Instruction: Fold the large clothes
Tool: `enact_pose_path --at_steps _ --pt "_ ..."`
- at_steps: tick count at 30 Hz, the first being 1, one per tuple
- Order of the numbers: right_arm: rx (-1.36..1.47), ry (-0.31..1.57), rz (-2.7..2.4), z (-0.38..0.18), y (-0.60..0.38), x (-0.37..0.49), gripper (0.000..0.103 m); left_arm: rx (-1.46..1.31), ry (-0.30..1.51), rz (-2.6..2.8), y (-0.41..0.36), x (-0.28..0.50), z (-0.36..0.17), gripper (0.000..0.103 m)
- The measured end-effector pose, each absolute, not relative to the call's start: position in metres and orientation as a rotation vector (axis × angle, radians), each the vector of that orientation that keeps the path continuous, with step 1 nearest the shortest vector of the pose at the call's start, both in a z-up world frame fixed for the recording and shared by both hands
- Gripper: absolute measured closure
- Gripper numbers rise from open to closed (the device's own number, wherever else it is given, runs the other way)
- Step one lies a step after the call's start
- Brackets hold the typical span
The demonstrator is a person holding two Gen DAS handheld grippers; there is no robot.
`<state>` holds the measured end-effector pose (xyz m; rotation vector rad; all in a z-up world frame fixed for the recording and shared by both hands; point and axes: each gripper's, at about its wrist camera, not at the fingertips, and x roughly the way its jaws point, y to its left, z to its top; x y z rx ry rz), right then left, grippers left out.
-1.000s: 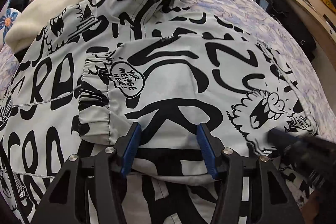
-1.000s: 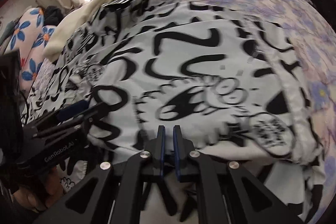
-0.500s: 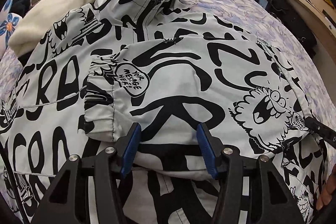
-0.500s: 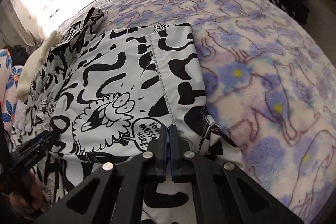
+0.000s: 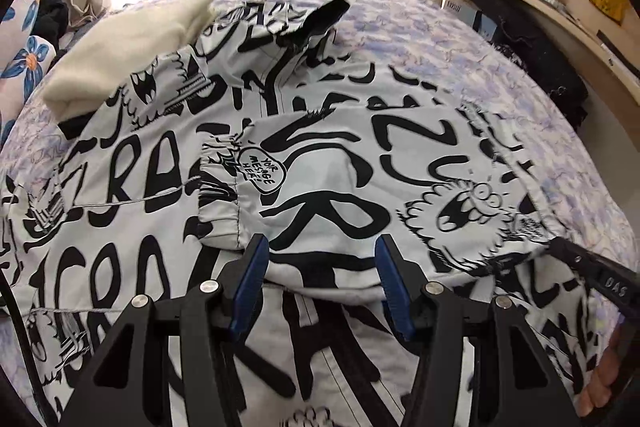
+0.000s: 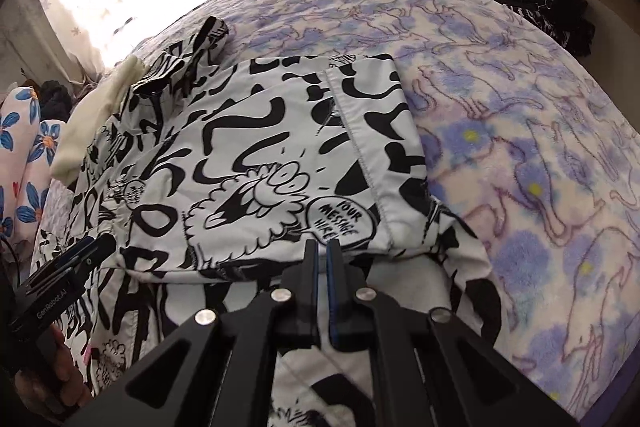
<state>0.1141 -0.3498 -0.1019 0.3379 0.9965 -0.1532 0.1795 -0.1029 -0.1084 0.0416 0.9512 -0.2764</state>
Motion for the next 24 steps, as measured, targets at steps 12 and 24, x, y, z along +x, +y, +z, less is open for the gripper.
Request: enact_pose_path --at_steps 12,24 --pt "0.28 0.963 -0.051 -0.07 -0.293 0.078 0.099 -0.008 0.879 -0.241 -0.064 0.115 -0.053 0.038" --pt "0.189 0.938 0.054 -0.046 -0.215 0.057 0.099 -0.03 0.792 -0.127 0.013 0.059 -0.019 0.032"
